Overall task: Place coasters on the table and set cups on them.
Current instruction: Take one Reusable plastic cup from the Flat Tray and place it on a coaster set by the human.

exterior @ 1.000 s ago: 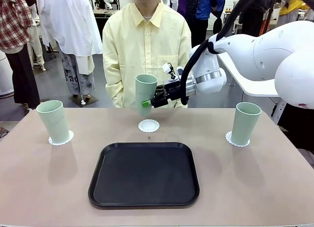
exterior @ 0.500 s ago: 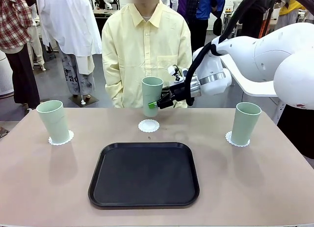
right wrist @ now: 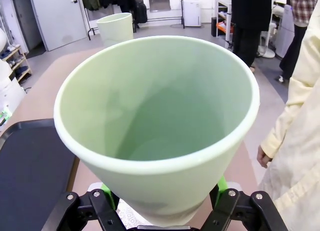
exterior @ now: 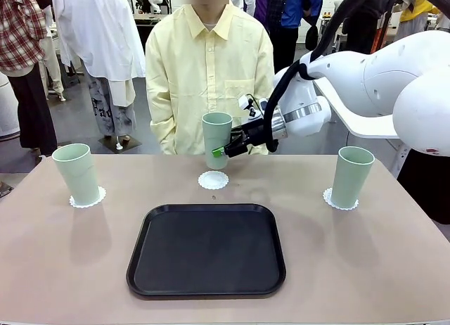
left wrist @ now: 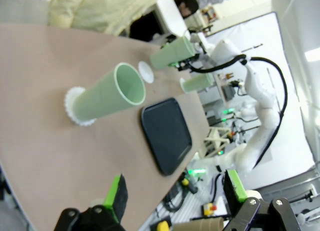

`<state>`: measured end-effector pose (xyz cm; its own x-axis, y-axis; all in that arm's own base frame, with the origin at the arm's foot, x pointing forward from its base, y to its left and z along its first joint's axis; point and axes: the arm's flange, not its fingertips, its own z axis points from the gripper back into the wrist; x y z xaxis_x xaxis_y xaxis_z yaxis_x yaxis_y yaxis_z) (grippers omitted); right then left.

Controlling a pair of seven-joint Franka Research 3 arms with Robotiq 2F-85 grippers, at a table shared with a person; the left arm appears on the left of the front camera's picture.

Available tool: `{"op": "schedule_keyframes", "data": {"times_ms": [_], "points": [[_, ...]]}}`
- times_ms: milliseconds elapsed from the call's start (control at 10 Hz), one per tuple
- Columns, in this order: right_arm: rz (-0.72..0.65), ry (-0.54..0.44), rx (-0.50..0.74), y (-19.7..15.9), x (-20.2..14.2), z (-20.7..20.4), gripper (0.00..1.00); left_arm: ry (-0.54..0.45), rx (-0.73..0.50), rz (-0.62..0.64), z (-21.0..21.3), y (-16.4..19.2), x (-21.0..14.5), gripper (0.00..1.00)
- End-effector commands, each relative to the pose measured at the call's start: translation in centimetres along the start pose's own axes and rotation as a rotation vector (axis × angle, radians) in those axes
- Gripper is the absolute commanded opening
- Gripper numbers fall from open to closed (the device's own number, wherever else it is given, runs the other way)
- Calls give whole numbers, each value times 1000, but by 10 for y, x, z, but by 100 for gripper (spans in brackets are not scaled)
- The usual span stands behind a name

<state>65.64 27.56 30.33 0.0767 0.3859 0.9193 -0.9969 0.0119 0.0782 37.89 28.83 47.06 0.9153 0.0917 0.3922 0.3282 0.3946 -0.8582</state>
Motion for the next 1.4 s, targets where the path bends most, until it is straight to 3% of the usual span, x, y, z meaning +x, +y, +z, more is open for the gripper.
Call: {"op": "schedule_keyframes", "data": {"times_ms": [0,1100,1200,1300], "points": [[-1,9,43,-2,-9,-4,82,-3,-5,-4,1,-2,0,100],[29,36,123,-7,-36,-31,82,-3,-5,-4,1,-2,0,100],[35,42,129,-8,-36,-31,100,-3,-5,-4,1,-2,0,100],[38,52,128,-6,-36,-30,100,-3,-5,-4,1,-2,0,100]]}}
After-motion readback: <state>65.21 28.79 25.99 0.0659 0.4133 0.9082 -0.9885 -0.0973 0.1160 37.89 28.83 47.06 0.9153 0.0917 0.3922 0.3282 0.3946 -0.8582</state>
